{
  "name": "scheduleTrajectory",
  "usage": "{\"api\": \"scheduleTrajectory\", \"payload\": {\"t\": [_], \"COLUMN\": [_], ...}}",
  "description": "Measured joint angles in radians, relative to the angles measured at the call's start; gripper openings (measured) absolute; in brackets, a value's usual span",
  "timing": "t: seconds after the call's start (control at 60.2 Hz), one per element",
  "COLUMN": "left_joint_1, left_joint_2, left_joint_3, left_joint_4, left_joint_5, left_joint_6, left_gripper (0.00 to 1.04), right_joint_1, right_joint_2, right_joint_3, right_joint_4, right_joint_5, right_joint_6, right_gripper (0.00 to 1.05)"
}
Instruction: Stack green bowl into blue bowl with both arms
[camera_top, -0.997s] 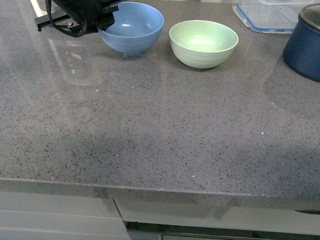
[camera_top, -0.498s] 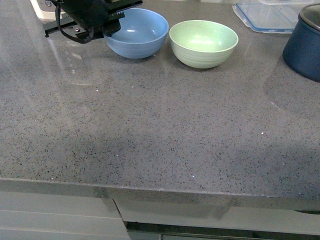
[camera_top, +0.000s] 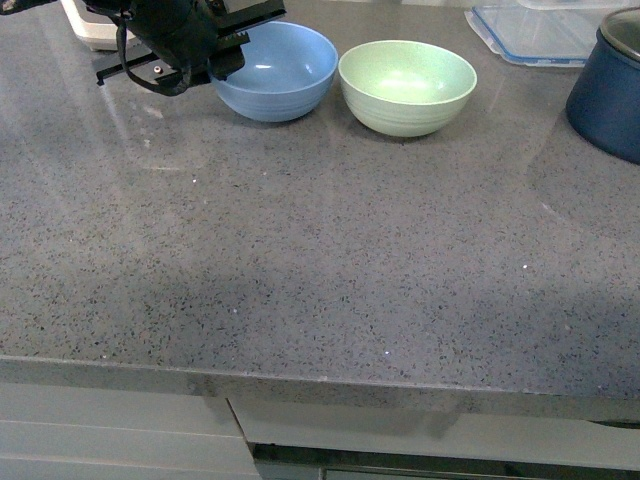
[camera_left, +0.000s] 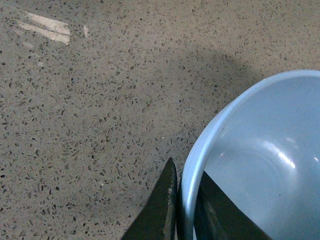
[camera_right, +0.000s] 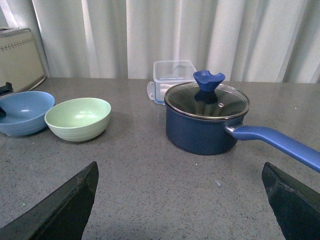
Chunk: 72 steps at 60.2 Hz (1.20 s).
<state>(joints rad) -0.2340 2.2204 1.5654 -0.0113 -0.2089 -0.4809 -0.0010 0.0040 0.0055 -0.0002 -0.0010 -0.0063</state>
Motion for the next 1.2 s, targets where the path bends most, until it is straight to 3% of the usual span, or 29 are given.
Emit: {"api": "scheduleTrajectory", "payload": {"t": [0.116,0.249,0.449,0.748,0.964,1.113,1.196], "left_joint_1": [-0.002,-0.002,-0.01,-0.002,-0.013,-0.017,0.03], "left_joint_2": [0.001,0.001,-0.144,-0.594,-0.957,-0.969,-0.969], "left_joint_3": [0.0,-0.005,-0.207,-0.606,-1.0,-1.014,-1.114], "left_joint_4": [0.003,0.014,0.155,0.263,0.315,0.319,0.6], "left_joint_5": [0.002,-0.001,-0.11,-0.272,-0.526,-0.517,-0.225], "left_joint_6": [-0.014,-0.019,0.035,0.124,0.225,0.245,0.345], "left_gripper": [0.35,0.55,0.99,0.98,0.98,0.98,0.85], "right_joint_1": [0.0,0.0,0.0,0.0,0.0,0.0,0.0], "right_joint_2": [0.0,0.0,0.0,0.0,0.0,0.0,0.0], "right_joint_3": [0.0,0.0,0.0,0.0,0.0,0.0,0.0], "right_joint_4": [0.0,0.0,0.0,0.0,0.0,0.0,0.0], "right_joint_5": [0.0,0.0,0.0,0.0,0.0,0.0,0.0], "right_joint_6": [0.0,0.0,0.0,0.0,0.0,0.0,0.0], "right_gripper": [0.95,0.95,0.95,0.95,0.95,0.95,0.95]}}
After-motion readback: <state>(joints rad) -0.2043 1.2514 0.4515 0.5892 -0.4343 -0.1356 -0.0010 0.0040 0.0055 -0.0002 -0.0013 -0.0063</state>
